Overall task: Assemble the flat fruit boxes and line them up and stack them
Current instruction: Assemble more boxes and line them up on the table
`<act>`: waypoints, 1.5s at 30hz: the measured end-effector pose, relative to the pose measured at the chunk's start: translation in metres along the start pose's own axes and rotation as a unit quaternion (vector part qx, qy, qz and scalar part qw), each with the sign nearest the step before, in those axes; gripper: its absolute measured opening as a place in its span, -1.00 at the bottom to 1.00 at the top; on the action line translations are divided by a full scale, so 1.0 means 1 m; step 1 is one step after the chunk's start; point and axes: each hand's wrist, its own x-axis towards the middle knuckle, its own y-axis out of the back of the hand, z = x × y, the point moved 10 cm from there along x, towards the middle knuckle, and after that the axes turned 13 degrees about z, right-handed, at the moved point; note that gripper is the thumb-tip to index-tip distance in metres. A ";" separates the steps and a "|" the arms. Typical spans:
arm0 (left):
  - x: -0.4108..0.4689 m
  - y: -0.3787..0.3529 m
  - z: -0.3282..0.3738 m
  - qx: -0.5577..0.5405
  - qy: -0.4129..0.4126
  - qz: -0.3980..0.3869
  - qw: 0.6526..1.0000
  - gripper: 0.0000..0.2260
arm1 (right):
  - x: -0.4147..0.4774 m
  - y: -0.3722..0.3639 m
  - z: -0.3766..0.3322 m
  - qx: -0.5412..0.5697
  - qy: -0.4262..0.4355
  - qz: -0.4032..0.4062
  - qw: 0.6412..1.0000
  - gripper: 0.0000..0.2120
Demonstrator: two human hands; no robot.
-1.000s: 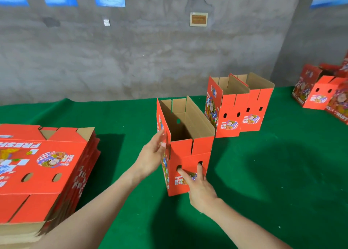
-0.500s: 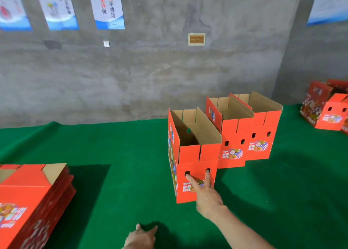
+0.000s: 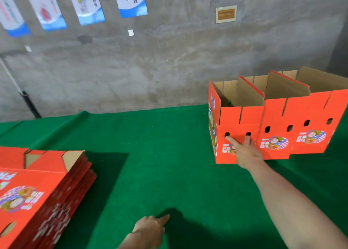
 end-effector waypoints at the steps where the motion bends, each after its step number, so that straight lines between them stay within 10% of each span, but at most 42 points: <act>1: -0.001 -0.001 -0.001 0.003 0.001 -0.002 1.000 -0.52 | 0.004 0.000 0.006 -0.011 -0.007 -0.001 1.000 0.05; 10: 0.001 0.000 -0.010 -0.009 0.010 -0.011 1.000 -0.50 | -0.012 -0.006 0.017 0.050 -0.088 -0.060 0.993 -0.10; 22: -0.044 -0.002 -0.049 -0.110 -0.005 0.017 0.994 -0.44 | -0.182 0.103 -0.208 0.290 0.239 0.122 0.919 -0.55; 28: -0.134 0.084 -0.196 -0.145 0.102 0.326 0.929 -0.44 | -0.253 0.114 -0.260 0.246 0.328 0.091 0.908 -0.58; 34: -0.214 0.050 -0.361 -0.089 0.310 0.272 0.907 -0.33 | -0.286 0.113 -0.301 0.242 0.306 0.049 0.919 -0.60; 42: -0.249 0.024 -0.284 -0.138 0.256 0.290 0.912 -0.29 | -0.321 0.072 -0.371 0.305 0.178 -0.108 0.929 -0.52; 45: -0.271 0.029 -0.266 -0.195 0.244 0.315 0.896 -0.34 | -0.337 0.049 -0.382 0.427 0.019 -0.207 0.880 -0.59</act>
